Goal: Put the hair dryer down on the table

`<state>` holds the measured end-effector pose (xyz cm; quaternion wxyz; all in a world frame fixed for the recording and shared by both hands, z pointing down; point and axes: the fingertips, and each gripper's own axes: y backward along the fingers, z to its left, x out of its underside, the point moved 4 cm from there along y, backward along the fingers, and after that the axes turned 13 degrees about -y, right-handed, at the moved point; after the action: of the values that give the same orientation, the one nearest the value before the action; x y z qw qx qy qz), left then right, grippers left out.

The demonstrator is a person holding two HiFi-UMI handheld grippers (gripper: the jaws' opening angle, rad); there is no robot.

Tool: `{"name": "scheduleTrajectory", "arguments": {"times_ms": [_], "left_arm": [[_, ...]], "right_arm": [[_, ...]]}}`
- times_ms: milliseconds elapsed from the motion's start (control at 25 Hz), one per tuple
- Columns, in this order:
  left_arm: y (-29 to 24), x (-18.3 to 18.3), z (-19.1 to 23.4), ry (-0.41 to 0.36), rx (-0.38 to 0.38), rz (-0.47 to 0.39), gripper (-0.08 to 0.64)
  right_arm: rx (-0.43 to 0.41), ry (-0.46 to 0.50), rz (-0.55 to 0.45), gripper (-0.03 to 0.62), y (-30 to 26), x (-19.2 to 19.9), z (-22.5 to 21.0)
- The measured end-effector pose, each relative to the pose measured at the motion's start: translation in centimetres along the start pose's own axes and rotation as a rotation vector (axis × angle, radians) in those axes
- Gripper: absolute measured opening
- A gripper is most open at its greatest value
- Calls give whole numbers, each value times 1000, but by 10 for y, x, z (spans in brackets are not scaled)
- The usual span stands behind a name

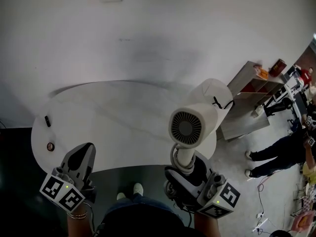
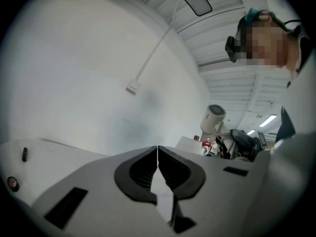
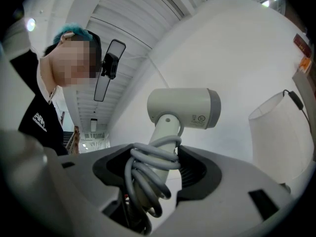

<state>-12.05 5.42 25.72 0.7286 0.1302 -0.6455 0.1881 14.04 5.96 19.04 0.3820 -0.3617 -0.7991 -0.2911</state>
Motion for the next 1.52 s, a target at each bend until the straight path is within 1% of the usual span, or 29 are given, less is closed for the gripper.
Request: {"name": "scheduleTrajectory", "arguments": {"times_ms": [200,440,640,760,880,1040,1200,1320,1520], "left_arm": [[-8,2,-5,-1,-6,9,17],[-8,8,-1,5,-34,27,17],[-12,9,0,5,-41,38,17],[-10,12,3,3,-51,59,17],[-14,14,8,4,-55,76,17],[-27,11,18,-6,-23,82,17],[-47,-3,29,-25,8,63,17],[-59,-13,37,-33,32,51,17],[-78,-19,54,-33,66,57,17]], "right_arm": [[-21,31,3,286,4,-2,-13],[-14,3,19,285,4,2,-21],[-29,9,31,285,2,1,-31],[-18,-7,41,285,-3,3,-36],[10,-47,33,285,-13,0,-36],[16,-40,2,285,-20,0,-40],[19,-9,-9,285,-29,-4,-44],[36,-8,-24,285,-38,-8,-47],[77,20,-10,285,-50,-7,-58]]}}
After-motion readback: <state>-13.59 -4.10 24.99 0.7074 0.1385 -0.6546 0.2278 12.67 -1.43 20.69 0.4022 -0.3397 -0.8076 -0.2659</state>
